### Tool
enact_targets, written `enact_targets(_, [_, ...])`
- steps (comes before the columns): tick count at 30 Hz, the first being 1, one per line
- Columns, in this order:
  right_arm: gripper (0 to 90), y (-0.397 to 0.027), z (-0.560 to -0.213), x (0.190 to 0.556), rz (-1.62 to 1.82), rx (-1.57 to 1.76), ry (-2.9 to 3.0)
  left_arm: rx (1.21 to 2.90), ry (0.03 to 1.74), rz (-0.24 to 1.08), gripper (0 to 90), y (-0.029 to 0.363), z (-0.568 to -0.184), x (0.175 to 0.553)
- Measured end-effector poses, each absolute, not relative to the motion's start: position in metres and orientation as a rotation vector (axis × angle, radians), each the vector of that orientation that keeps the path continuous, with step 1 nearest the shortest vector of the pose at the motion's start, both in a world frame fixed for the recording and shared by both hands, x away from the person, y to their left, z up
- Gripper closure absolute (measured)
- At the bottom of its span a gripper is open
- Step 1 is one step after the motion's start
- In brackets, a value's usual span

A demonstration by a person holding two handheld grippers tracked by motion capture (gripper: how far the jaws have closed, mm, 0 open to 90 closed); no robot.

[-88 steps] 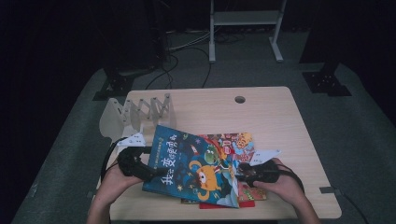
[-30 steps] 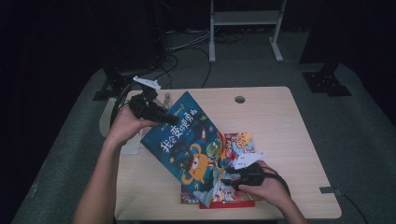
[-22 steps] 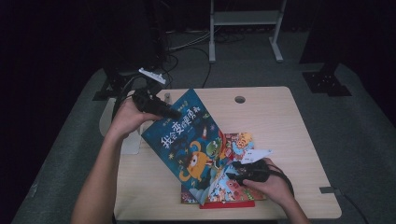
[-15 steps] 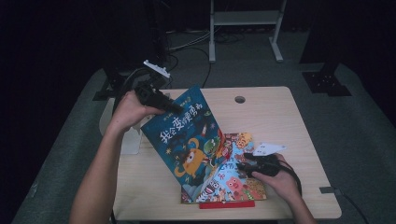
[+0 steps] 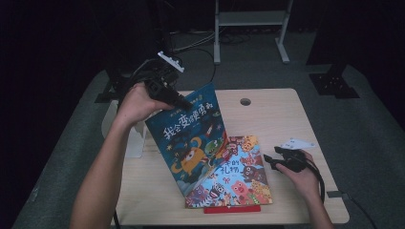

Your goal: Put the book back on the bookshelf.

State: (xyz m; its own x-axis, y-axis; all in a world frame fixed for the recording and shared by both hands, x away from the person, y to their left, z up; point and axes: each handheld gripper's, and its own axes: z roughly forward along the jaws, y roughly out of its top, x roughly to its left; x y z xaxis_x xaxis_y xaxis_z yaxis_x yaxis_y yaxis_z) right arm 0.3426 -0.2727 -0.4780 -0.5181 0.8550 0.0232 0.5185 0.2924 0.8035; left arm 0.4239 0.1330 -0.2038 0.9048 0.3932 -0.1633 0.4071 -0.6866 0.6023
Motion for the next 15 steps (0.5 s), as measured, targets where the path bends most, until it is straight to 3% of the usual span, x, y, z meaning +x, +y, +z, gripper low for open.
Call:
enact_targets(4, [38.6,-0.281,-0.489,0.346,1.056,1.278,2.127,2.398,0.522,-0.060,80.4,0.130,-0.196,0.420])
enact_targets(15, [36.3,-0.287,-0.500,0.353,0.984,1.338,2.118,2.479,0.486,-0.025,82.6,0.118,-0.186,0.411])
